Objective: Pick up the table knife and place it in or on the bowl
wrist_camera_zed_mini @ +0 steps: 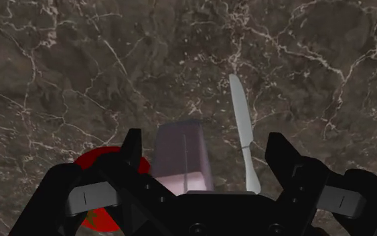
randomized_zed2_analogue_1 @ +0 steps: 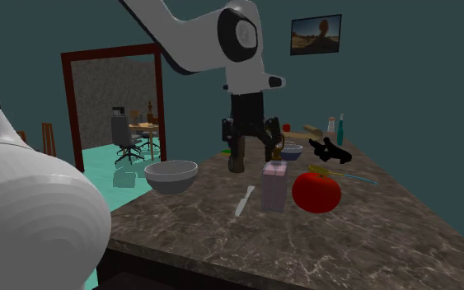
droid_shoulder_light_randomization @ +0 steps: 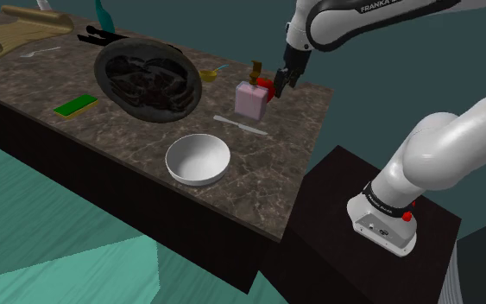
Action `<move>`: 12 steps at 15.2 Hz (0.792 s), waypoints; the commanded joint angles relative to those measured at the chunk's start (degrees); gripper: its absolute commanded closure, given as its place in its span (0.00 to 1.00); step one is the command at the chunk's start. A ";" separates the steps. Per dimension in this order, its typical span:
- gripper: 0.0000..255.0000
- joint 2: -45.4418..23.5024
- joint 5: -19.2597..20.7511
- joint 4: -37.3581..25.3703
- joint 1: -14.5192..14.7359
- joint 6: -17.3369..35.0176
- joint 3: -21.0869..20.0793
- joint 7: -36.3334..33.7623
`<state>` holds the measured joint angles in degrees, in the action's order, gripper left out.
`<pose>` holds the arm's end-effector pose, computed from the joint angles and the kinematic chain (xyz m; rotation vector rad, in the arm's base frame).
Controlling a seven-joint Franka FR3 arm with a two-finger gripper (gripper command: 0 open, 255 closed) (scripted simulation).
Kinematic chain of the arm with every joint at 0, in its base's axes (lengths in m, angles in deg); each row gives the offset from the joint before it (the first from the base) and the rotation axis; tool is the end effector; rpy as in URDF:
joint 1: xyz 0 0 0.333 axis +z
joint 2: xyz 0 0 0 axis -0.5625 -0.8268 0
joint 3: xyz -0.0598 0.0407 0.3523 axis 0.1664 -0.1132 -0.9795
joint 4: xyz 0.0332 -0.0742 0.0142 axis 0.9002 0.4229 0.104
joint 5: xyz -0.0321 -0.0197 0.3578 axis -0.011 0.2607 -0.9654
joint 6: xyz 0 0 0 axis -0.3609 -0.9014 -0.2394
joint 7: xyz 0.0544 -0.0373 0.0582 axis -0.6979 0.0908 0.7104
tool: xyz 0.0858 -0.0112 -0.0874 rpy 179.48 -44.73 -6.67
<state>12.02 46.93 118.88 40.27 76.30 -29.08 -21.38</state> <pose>0.3779 0.0218 0.4844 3.0953 0.1414 0.1727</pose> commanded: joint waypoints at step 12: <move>0.00 -25.25 -1.21 -6.59 4.51 23.47 -3.06 2.84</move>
<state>-11.01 45.76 113.16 44.65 97.96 -32.05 -19.13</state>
